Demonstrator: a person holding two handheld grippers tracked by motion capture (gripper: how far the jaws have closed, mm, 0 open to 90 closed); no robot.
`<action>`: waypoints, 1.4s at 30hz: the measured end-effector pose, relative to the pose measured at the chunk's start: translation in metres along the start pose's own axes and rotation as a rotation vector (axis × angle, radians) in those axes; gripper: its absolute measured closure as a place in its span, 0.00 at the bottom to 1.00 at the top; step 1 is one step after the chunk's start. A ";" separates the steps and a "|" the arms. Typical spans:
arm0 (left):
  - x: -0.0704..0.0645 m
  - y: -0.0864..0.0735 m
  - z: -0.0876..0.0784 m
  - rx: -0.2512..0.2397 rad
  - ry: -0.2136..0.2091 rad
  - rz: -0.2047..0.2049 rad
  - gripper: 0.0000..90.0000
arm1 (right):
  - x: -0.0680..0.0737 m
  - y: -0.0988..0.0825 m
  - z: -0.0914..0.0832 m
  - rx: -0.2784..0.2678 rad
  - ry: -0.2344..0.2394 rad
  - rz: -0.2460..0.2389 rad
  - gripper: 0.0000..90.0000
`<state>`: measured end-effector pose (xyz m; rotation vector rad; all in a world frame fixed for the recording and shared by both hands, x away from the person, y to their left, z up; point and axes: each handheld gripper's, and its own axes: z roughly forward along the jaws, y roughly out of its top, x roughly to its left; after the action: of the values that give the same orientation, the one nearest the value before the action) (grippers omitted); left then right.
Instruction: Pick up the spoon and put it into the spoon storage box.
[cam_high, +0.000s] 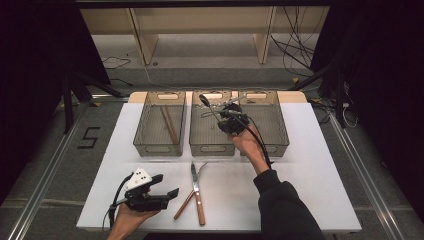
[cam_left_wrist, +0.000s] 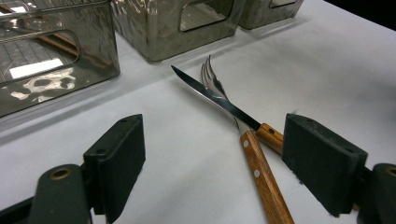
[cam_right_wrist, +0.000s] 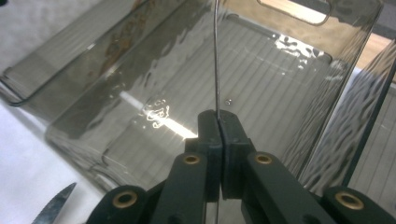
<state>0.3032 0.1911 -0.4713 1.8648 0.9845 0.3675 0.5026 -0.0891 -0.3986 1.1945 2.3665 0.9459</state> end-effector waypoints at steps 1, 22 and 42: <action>0.000 0.000 0.000 -0.001 0.000 -0.001 0.24 | 0.000 0.000 0.001 0.003 -0.001 0.002 0.99; -0.001 0.000 0.000 0.000 -0.003 -0.001 0.24 | 0.003 0.002 0.015 0.025 0.029 0.023 0.66; 0.005 -0.002 -0.002 -0.022 0.019 -0.017 0.23 | 0.053 -0.060 -0.049 -0.070 0.105 -0.120 0.37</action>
<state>0.3041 0.1969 -0.4727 1.8356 1.0045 0.3852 0.4092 -0.0929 -0.4038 0.9872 2.4339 1.0650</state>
